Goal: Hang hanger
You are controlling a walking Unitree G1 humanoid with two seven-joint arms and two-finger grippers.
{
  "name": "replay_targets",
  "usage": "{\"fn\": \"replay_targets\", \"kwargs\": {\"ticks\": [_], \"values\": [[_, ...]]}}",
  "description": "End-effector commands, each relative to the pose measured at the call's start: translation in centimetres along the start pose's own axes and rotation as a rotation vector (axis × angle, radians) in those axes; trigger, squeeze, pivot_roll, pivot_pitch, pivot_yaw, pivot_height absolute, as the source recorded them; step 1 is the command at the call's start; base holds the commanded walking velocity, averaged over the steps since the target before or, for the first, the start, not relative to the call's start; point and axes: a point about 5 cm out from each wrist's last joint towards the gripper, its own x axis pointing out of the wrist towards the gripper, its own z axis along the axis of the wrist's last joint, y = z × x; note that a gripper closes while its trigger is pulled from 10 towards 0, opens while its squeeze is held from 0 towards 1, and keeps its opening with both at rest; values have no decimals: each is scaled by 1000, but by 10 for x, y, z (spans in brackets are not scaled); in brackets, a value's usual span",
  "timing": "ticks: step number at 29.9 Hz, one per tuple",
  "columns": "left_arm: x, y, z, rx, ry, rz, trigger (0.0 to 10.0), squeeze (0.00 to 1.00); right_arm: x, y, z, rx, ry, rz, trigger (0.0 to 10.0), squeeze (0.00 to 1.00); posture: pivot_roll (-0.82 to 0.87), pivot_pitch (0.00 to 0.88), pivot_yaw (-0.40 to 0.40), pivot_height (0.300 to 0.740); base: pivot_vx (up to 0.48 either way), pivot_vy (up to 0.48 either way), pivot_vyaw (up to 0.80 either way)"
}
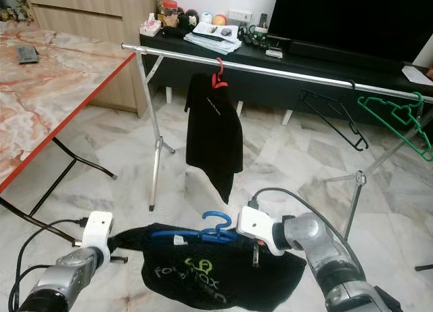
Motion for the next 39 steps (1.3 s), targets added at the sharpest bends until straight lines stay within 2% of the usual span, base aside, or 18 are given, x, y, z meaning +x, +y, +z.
{"fn": "replay_targets", "kwargs": {"ticks": [1,8,10,11,13,14,16,18,19,21,22,23,25,28,31,37,38,39], "values": [[-4,6,-30,42,132,-20,0,0,-23,-17,10,48,-125,-117,10000,0,139,72,-131,740,0,0,0],[-5,4,-34,-3,132,-64,0,0,-16,-18,26,180,-358,-128,10000,0,149,74,-130,740,0,0,0],[-6,3,-36,-8,146,-117,0,0,-16,-30,37,252,-493,-273,10000,0,152,75,-130,740,0,0,0],[-6,3,-36,-8,146,-117,0,0,-16,-30,37,252,-493,-273,10000,0,152,75,-130,740,0,0,0],[-6,1,-38,-30,150,-142,0,0,-19,-36,41,339,-584,-317,10000,0,151,75,-128,740,0,0,0],[-6,2,-38,-47,134,-121,0,0,-18,-33,44,412,-653,-228,10000,0,157,77,-126,740,0,0,0],[-7,6,-36,-51,115,-92,0,0,-15,-26,46,389,-665,-138,10000,0,157,77,-126,740,0,0,0],[-7,15,-24,-68,36,-19,0,0,-1,-8,29,225,-409,-81,10000,0,151,78,-125,740,0,0,0],[-7,15,-24,-68,36,-19,0,0,-1,-8,29,225,-409,-81,10000,0,151,78,-125,740,0,0,0],[-7,19,-19,-53,13,1,0,0,1,-2,14,244,-291,-29,10000,0,152,78,-126,740,0,0,0],[-7,21,-14,-56,-16,21,0,0,1,6,6,230,-213,58,10000,0,152,78,-126,740,0,0,0],[-7,21,-14,-56,-16,21,0,0,1,6,6,230,-213,58,10000,0,152,78,-126,740,0,0,0],[-7,24,-10,-63,-44,52,0,0,1,13,-3,163,-102,103,10000,0,149,77,-125,740,0,0,0],[-8,30,-3,-73,-85,100,0,0,-2,15,-26,45,195,72,10000,0,143,77,-126,740,0,0,0],[-8,33,1,-77,-116,134,0,0,-10,13,-43,-35,399,32,10000,0,145,78,-129,740,0,0,0],[-8,33,3,-85,-130,136,0,0,-8,14,-32,-5,284,80,10000,0,146,80,-129,740,0,0,0],[-8,31,-1,-83,-104,122,0,0,-6,7,-17,39,131,35,10000,0,148,80,-129,740,0,0,0],[-7,29,-5,-79,-81,109,0,0,-7,4,-9,65,44,27,10000,0,148,80,-129,740,0,0,0]]}}
